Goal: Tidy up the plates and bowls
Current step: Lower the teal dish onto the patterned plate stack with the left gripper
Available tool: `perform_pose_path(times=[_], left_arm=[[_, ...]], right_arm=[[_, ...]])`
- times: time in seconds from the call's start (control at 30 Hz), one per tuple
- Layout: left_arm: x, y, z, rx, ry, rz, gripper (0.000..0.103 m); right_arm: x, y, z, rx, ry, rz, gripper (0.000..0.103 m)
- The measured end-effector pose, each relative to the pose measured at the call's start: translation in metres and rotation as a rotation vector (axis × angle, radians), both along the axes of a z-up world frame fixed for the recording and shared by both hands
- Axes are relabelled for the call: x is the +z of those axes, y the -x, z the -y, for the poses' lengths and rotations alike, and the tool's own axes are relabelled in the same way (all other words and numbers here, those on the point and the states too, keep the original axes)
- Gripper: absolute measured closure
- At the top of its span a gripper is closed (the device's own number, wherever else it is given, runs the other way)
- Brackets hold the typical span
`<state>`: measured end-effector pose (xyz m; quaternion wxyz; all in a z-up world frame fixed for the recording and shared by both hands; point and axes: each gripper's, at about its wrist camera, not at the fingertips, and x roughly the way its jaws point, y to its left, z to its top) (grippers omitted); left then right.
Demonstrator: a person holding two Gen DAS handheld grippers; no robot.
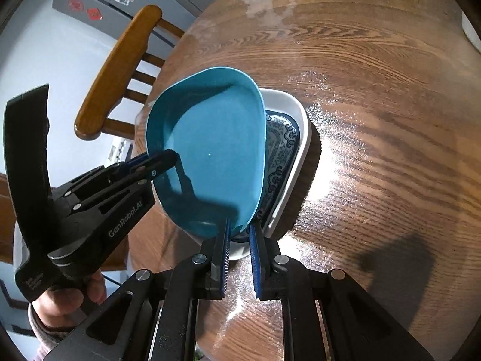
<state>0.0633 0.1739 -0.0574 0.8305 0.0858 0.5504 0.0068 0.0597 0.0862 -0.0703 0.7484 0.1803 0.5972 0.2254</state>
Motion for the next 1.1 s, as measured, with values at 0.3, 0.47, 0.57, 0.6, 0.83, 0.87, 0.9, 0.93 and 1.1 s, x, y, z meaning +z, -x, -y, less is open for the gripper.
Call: perform_pose_path(times=[0.3, 0.47, 0.57, 0.6, 0.83, 0.87, 0.9, 0.93, 1.1], left_arm=[[-0.007, 0.002, -0.006, 0.046, 0.110, -0.061, 0.091], [-0.013, 0.006, -0.004, 0.055, 0.142, -0.088, 0.091], [-0.015, 0.007, -0.004, 0.068, 0.155, -0.100, 0.091], [-0.016, 0.007, -0.004, 0.071, 0.160, -0.103, 0.091], [-0.020, 0.013, -0.001, 0.082, 0.186, -0.118, 0.090], [-0.020, 0.014, -0.003, 0.083, 0.190, -0.119, 0.090], [-0.021, 0.015, -0.003, 0.084, 0.197, -0.121, 0.089], [-0.021, 0.015, -0.002, 0.086, 0.200, -0.124, 0.088], [-0.019, 0.020, 0.000, 0.089, 0.199, -0.116, 0.087]], right_arm=[[0.011, -0.007, 0.006, 0.020, 0.059, 0.031, 0.090], [0.014, -0.011, 0.012, 0.015, 0.079, 0.042, 0.090], [0.015, -0.014, 0.013, 0.019, 0.078, 0.040, 0.090], [0.016, -0.016, 0.013, 0.020, 0.086, 0.044, 0.090], [0.016, -0.030, 0.003, 0.039, 0.155, 0.079, 0.090], [0.015, -0.030, 0.003, 0.043, 0.159, 0.077, 0.090], [0.013, -0.032, 0.002, 0.040, 0.164, 0.071, 0.089], [0.013, -0.032, 0.002, 0.035, 0.168, 0.075, 0.089], [0.017, -0.041, -0.010, 0.052, 0.213, 0.124, 0.089]])
